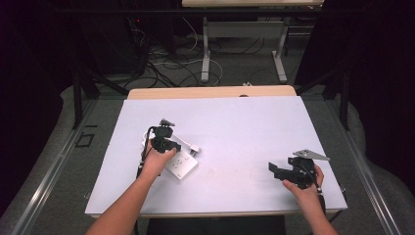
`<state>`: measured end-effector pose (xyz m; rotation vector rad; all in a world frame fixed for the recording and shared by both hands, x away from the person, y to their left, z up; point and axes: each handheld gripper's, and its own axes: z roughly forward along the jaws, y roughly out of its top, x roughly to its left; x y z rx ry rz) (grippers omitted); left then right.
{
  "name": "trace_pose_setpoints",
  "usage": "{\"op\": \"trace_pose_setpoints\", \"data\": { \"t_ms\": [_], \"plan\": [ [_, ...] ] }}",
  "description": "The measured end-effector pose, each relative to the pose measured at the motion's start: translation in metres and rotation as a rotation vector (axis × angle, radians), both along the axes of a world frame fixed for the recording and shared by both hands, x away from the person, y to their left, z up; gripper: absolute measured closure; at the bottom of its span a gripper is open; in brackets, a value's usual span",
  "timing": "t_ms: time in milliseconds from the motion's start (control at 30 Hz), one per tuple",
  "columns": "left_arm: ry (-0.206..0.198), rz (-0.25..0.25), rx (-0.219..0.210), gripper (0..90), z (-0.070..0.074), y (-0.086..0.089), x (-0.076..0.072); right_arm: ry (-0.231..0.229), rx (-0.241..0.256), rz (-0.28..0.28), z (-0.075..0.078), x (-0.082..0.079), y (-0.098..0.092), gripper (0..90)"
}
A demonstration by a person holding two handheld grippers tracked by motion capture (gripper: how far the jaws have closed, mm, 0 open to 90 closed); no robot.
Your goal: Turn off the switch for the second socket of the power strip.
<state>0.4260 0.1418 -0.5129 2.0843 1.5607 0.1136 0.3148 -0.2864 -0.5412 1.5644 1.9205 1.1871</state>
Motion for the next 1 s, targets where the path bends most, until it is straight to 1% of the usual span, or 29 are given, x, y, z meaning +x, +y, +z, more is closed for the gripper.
{"op": "trace_pose_setpoints", "data": {
  "t_ms": [33,200,233,267,400,433,500,533,600,667,700,833,867,933,1000],
  "plan": [
    [0.003,-0.006,0.002,82.0,0.000,0.000,0.000,-0.003,0.005,-0.011,0.000,0.000,0.001,14.7],
    [0.009,-0.009,0.000,80.5,0.002,0.001,0.000,0.000,0.001,-0.002,0.000,0.000,0.001,14.7],
    [-0.002,-0.001,-0.001,80.3,0.002,0.001,-0.001,0.001,0.002,-0.001,0.000,0.000,0.001,14.7],
    [0.000,-0.002,-0.001,80.1,0.002,0.000,-0.001,-0.008,0.002,-0.009,0.000,0.000,0.002,14.7],
    [-0.012,-0.007,-0.007,78.2,0.003,0.000,-0.001,0.001,0.003,-0.003,0.000,0.000,0.001,14.7],
    [-0.006,-0.008,-0.003,77.9,0.005,0.000,-0.001,0.001,0.004,-0.002,0.000,0.000,0.001,14.7],
    [-0.006,-0.007,-0.004,77.3,0.006,0.000,0.000,0.000,0.004,0.000,0.000,0.000,0.001,14.7],
    [-0.016,-0.009,-0.008,76.9,0.005,0.000,0.000,0.001,0.003,0.000,0.000,0.000,0.001,14.7],
    [-0.007,-0.013,-0.002,76.1,0.007,0.000,0.000,0.002,0.003,0.000,0.000,0.000,0.001,14.7],
    [-0.009,-0.021,-0.001,75.5,0.009,0.000,0.000,0.001,0.004,0.000,0.000,0.000,0.001,14.7],
    [-0.017,-0.016,-0.004,75.1,0.009,-0.001,-0.001,0.001,0.004,0.001,0.000,0.000,0.001,14.7],
    [-0.013,-0.024,-0.006,73.4,0.011,-0.001,-0.001,0.001,0.004,0.001,0.000,0.000,0.001,14.7],
    [-0.020,-0.018,-0.009,73.1,0.011,-0.002,-0.001,0.001,0.004,0.001,0.000,0.000,0.001,14.7],
    [-0.020,-0.024,-0.006,71.9,0.012,-0.002,-0.001,0.001,0.004,0.002,0.000,0.000,0.001,14.7],
    [-0.022,-0.024,-0.012,70.9,0.013,-0.002,-0.002,0.001,0.005,0.002,0.000,0.000,0.001,14.7]
  ]
}}
